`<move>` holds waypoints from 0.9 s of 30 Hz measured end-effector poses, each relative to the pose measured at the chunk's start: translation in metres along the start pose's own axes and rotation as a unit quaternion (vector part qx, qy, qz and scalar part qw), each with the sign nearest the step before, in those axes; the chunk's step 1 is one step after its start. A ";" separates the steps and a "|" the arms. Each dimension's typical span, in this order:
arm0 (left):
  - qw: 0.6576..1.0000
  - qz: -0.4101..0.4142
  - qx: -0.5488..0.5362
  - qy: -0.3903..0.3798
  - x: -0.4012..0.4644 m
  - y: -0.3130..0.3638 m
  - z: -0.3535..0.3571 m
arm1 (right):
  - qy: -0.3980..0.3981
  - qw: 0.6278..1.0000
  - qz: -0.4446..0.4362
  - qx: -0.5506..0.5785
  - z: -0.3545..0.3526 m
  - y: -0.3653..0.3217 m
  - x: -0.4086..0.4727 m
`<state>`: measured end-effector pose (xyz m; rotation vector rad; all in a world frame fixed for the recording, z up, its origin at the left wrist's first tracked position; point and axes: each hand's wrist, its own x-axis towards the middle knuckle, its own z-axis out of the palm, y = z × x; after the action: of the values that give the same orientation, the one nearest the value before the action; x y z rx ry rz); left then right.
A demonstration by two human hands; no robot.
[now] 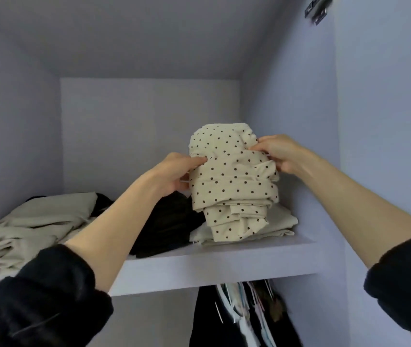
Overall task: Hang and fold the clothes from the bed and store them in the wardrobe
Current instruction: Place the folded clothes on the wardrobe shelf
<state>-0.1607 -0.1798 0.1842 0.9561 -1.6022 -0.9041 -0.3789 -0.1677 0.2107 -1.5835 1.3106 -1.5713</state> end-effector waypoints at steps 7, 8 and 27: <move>0.978 -0.114 0.159 -0.079 0.080 -0.059 0.038 | 0.037 0.961 0.101 -0.256 -0.002 0.064 0.080; 0.965 -0.131 0.205 -0.093 0.084 -0.067 0.042 | 0.017 0.938 0.111 -0.328 0.002 0.076 0.083; 0.965 0.220 0.074 -0.123 -0.105 -0.041 0.068 | 0.137 0.918 0.001 -0.372 -0.017 0.060 -0.176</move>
<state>-0.2038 -0.0939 0.0940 0.5609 -2.0153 -0.6123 -0.3831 -0.0289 0.0856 -1.8040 2.2559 -1.4003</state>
